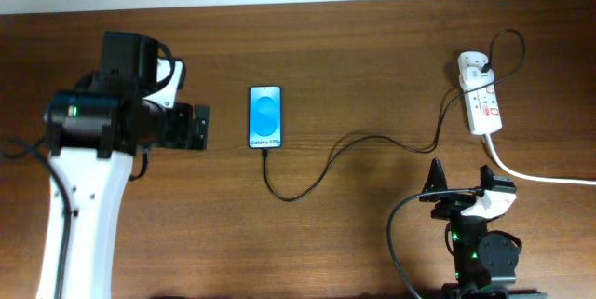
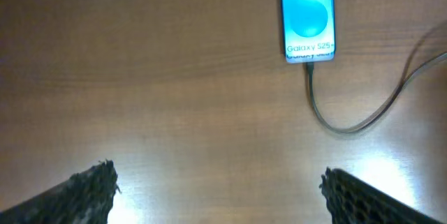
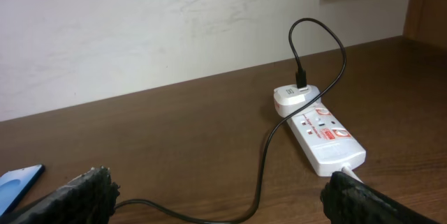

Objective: Plug charger to phone and switch on socket

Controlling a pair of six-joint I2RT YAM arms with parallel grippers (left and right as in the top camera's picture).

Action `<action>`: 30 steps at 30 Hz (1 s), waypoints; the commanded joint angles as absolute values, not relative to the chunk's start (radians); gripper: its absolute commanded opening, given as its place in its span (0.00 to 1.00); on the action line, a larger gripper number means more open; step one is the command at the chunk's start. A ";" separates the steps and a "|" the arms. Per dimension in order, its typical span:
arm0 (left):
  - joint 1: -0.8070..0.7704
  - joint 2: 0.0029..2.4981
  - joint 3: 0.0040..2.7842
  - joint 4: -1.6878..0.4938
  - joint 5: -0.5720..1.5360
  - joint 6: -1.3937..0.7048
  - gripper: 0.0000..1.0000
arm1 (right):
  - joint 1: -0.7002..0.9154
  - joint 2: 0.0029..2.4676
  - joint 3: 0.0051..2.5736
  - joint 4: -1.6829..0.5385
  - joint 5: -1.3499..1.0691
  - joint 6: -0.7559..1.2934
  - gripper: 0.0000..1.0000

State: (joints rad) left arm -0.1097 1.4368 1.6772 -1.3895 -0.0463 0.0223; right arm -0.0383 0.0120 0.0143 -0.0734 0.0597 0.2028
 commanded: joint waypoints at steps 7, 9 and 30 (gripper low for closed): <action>-0.101 0.786 0.786 -0.400 -0.015 0.092 0.99 | -0.032 0.004 0.006 -0.076 0.057 0.202 0.98; -0.100 0.635 0.623 -0.300 -0.015 0.134 0.99 | -0.032 0.004 0.006 -0.076 0.057 0.202 0.98; -0.059 0.005 0.009 -0.041 0.003 0.163 1.00 | -0.032 0.004 0.006 -0.076 0.057 0.202 0.98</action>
State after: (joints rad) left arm -0.0605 0.0154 0.0166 -0.0036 -0.0036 0.1432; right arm -0.0383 0.0109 0.0143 -0.0734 0.0593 0.2024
